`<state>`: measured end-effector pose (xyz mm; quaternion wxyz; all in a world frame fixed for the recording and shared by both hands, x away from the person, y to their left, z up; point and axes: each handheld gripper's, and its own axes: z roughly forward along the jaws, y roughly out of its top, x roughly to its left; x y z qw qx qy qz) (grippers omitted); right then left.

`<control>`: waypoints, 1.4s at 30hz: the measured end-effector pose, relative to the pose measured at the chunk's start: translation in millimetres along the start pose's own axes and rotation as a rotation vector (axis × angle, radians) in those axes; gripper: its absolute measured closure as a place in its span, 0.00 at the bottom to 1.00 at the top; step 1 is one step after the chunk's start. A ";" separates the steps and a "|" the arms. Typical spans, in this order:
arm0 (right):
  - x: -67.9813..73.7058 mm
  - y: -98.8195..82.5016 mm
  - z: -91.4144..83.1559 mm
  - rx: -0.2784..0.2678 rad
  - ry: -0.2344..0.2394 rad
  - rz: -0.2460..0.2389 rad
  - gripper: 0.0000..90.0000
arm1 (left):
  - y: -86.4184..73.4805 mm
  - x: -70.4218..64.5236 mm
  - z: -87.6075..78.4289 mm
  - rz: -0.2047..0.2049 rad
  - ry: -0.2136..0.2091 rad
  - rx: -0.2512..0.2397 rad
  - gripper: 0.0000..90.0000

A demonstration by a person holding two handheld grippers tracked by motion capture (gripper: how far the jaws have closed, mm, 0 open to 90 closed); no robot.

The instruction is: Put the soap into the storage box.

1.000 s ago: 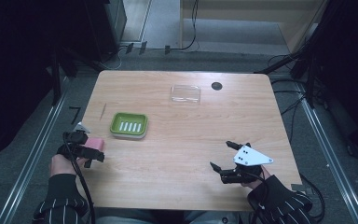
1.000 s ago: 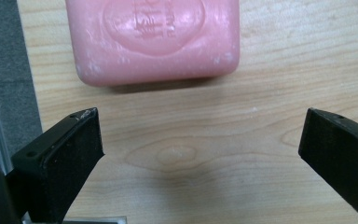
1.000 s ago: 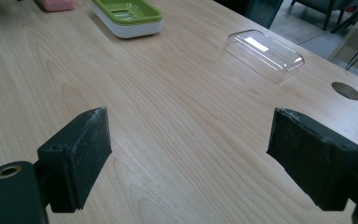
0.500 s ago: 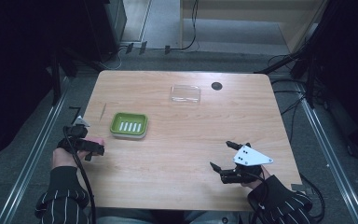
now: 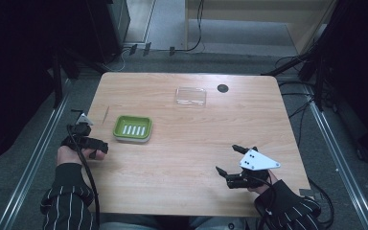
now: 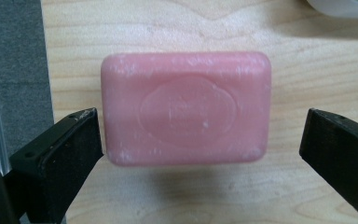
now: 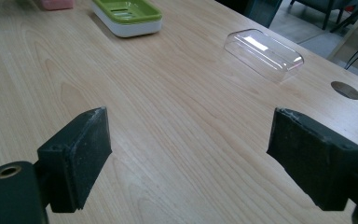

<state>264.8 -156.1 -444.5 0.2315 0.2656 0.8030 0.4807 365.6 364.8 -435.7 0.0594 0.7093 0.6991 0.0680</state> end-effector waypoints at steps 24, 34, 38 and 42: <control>0.2 0.1 -0.3 -0.001 -0.001 -0.001 0.15 | 7.0 3.8 15.6 -0.010 0.008 0.025 0.13; 0.1 0.1 -0.5 -0.002 -0.003 -0.001 0.15 | 6.7 4.0 16.6 -0.018 -0.002 0.014 0.15; 0.3 0.1 -0.6 -0.003 -0.002 0.001 0.15 | 6.6 3.7 16.8 -0.013 0.003 0.013 0.15; 0.3 0.1 -0.6 -0.003 -0.003 0.001 0.15 | 6.3 2.4 17.7 -0.009 0.017 0.006 0.15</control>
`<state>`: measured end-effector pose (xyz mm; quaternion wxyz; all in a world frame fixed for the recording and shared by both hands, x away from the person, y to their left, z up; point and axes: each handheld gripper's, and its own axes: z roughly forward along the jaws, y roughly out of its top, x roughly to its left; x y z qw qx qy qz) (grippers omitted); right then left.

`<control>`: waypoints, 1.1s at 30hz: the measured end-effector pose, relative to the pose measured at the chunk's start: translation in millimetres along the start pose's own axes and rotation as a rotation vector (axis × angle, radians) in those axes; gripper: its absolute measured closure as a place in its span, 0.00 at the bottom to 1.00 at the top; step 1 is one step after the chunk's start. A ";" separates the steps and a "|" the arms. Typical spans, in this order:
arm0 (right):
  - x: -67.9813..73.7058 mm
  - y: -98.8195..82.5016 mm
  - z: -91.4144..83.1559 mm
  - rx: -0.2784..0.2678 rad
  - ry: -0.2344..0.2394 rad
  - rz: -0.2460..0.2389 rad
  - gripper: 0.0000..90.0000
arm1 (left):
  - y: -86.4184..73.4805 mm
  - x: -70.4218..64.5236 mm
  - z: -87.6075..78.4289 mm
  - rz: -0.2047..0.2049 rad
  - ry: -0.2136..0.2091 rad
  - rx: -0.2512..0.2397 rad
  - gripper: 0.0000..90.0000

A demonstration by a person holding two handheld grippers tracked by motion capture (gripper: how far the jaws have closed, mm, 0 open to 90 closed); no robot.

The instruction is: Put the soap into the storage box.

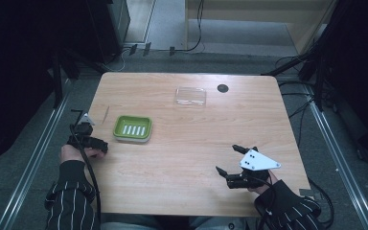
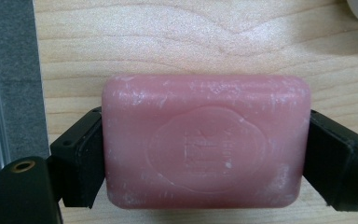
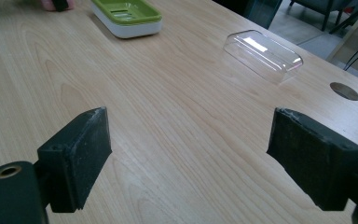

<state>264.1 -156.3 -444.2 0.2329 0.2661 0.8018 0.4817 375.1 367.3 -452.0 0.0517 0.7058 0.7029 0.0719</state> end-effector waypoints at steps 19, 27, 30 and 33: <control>-0.2 0.0 0.0 0.000 -0.002 0.001 0.15 | 0.0 -1.3 0.0 0.015 0.001 -0.012 0.15; -0.1 0.0 0.0 -0.001 -0.002 0.001 0.15 | 0.2 -1.9 -5.4 0.027 -0.006 -0.020 0.15; -0.2 0.0 0.1 -0.001 0.000 0.001 0.15 | 0.2 -2.9 -5.7 0.031 -0.008 -0.022 0.15; -0.2 0.0 0.1 -0.002 -0.001 -0.001 0.15 | 0.5 -3.4 -6.3 0.039 -0.009 -0.014 0.15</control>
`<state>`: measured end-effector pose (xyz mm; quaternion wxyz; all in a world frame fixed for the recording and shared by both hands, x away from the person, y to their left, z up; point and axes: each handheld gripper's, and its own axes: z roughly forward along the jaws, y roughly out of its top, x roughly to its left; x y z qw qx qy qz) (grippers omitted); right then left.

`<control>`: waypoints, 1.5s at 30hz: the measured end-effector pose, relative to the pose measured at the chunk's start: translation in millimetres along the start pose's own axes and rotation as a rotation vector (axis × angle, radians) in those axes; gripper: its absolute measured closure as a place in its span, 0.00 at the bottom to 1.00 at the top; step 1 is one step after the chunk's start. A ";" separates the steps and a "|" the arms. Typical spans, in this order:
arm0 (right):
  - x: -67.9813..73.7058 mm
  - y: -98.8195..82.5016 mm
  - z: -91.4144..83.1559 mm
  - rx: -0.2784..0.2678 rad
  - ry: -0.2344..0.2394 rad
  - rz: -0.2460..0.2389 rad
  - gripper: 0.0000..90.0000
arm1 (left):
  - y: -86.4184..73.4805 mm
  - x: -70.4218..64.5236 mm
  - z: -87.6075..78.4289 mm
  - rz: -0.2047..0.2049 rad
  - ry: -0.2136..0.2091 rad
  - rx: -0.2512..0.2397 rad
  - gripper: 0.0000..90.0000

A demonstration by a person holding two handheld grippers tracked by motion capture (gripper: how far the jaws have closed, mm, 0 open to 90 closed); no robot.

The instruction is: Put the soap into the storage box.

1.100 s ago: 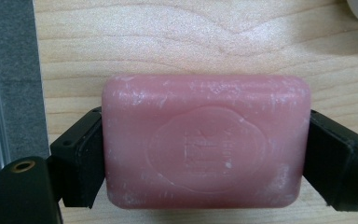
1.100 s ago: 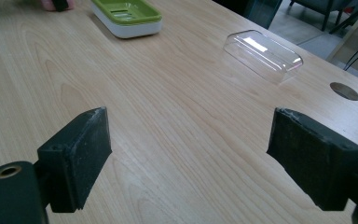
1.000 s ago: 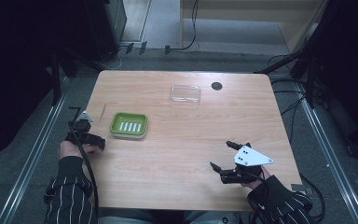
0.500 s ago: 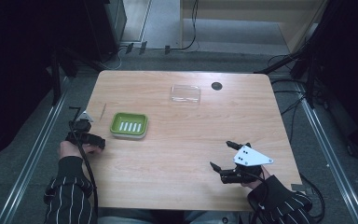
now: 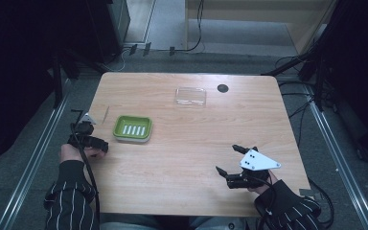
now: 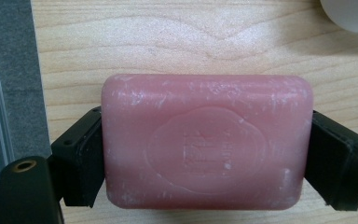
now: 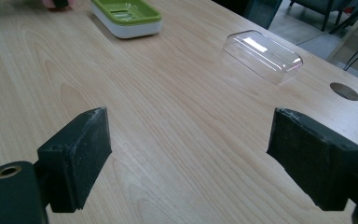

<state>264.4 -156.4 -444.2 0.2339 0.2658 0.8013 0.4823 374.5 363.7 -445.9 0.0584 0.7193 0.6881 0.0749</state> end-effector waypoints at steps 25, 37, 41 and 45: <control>0.1 -0.3 -0.6 0.002 -0.002 0.000 0.15 | 9.8 -4.3 -11.3 0.069 -0.029 0.022 0.15; 0.2 -0.3 -0.4 0.003 0.001 -0.002 0.15 | 18.8 -7.8 -18.8 0.091 -0.045 0.008 0.15; 0.1 -0.4 -0.3 0.003 0.002 -0.003 0.15 | 21.6 -8.7 -19.9 0.103 -0.055 0.006 0.15; 0.5 -0.6 -0.6 0.002 -0.002 -0.010 0.15 | 24.5 -9.4 -22.9 0.105 -0.060 -0.001 0.15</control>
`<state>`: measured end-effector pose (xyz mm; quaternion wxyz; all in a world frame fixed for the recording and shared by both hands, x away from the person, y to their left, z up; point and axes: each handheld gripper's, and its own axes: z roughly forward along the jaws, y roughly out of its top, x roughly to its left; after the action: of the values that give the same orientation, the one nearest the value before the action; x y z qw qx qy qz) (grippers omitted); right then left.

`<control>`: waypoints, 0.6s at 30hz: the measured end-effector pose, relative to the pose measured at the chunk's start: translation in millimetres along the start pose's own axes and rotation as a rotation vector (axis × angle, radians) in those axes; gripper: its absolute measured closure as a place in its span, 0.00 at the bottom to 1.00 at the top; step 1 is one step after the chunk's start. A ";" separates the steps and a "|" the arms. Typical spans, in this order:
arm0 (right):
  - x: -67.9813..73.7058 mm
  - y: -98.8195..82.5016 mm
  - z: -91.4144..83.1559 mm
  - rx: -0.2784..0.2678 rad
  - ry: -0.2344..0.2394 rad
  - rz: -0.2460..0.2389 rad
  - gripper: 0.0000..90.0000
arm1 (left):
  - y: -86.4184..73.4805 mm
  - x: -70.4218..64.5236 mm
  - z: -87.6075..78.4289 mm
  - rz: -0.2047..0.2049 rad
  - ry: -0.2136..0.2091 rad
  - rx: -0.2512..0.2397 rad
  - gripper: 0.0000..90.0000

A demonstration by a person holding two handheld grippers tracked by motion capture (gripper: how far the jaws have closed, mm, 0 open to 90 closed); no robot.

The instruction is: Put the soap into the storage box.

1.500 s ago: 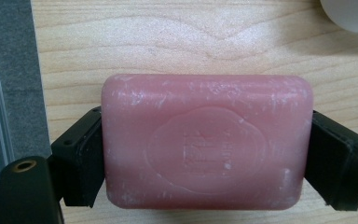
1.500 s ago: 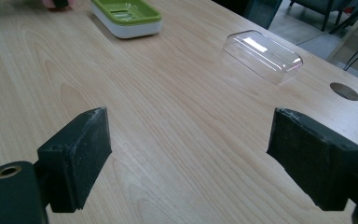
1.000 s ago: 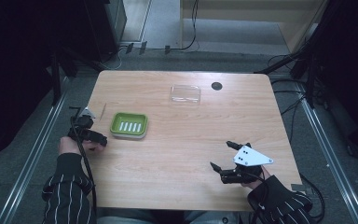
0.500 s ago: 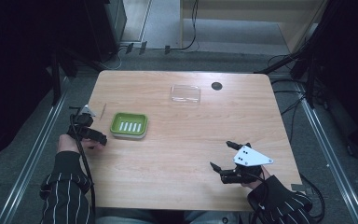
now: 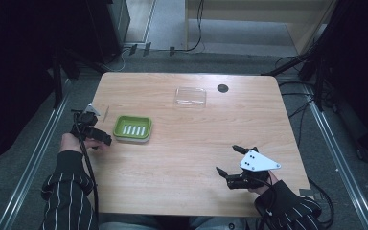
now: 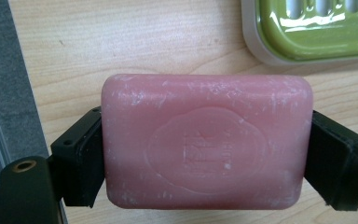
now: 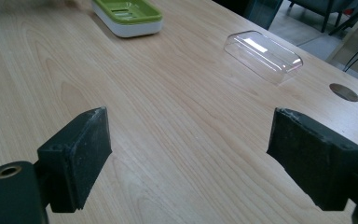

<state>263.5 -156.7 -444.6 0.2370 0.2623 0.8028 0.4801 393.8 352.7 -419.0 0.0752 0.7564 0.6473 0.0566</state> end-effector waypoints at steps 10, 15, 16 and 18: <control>0.3 0.0 0.0 0.004 0.000 0.001 0.15 | 4.2 -7.3 -3.0 0.020 -0.004 -0.008 0.15; 0.2 -0.1 -0.1 0.004 -0.001 0.001 0.15 | 7.0 -13.1 -8.2 0.038 -0.012 -0.023 0.15; 0.2 -0.2 -0.3 0.005 -0.001 0.002 0.15 | 8.1 -15.8 -9.2 0.044 -0.009 -0.026 0.15; 0.1 -0.3 -0.3 0.004 -0.001 0.001 0.15 | 8.6 -16.9 -9.7 0.046 -0.012 -0.028 0.15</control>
<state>263.2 -156.9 -444.6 0.2367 0.2637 0.8035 0.4783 397.8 335.2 -407.7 0.0882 0.7703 0.6284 0.0628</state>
